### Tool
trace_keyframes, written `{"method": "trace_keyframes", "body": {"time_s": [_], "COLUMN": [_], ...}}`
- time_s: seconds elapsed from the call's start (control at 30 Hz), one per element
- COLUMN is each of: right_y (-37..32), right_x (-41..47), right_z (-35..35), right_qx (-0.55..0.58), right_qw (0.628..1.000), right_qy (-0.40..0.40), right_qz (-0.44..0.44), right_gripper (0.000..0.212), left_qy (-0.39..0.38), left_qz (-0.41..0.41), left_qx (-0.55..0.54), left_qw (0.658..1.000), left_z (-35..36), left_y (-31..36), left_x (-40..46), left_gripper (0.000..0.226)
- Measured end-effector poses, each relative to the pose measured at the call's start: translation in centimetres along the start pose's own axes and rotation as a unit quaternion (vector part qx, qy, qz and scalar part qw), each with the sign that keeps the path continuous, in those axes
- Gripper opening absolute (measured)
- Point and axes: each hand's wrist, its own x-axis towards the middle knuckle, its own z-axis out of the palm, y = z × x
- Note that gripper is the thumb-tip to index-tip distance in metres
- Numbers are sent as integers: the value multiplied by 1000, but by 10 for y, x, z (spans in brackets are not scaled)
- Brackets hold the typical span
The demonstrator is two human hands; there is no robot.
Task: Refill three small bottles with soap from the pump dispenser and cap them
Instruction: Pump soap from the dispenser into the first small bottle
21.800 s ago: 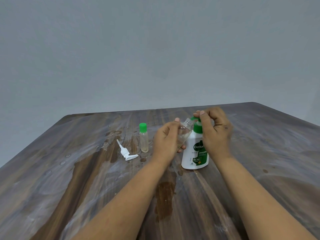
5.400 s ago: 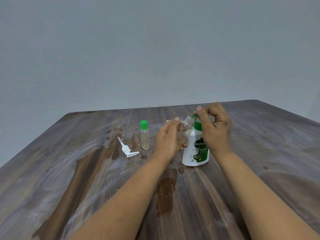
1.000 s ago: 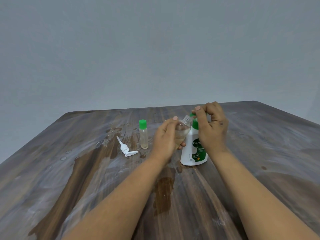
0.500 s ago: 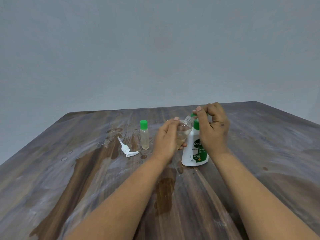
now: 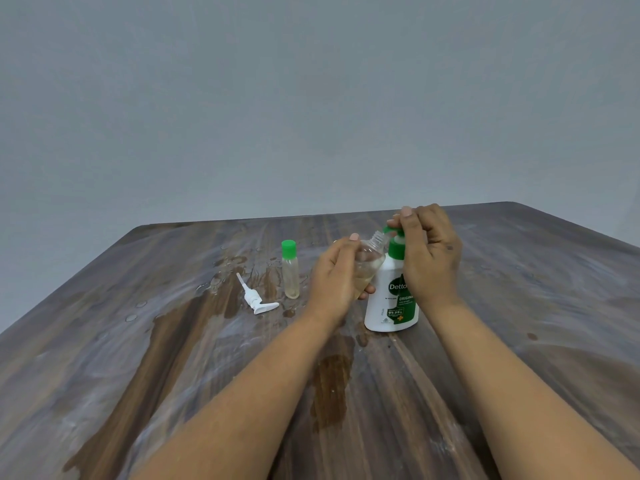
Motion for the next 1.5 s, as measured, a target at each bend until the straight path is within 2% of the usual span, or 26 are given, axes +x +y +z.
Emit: {"method": "trace_keyframes", "body": {"time_s": [0.13,0.3,0.67,0.9,1.17,1.37,1.5], "right_y": [1,-2,3,2,3,2,4], "right_x": [2,-1,1,1,3,2,2], "right_z": [0,0,-1,0,0,1,1], "right_qx": [-20,11,-34,-2,-30,20,-7], "right_qw": [1000,1000,999,1000,999,999,1000], "right_qy": [-4,27,1,17,0,26,13], "right_qz": [-5,-9,-16,-2,-25,-22,-22], "right_gripper": [26,27,24,27,25,29,27], "left_qy": [-5,-3,-4,-4,-5,-5,-3], "left_qz": [5,6,2,0,2,0,-1], "left_qx": [5,8,0,-4,-6,-5,-3], "left_qw": [1000,1000,1000,1000,1000,1000,1000], "left_z": [-1,-1,0,0,1,0,0], "left_y": [0,-1,0,1,1,0,-1], "left_x": [0,1,0,-1,-2,-1,0], "left_gripper": [31,32,33,32,32,32,31]}}
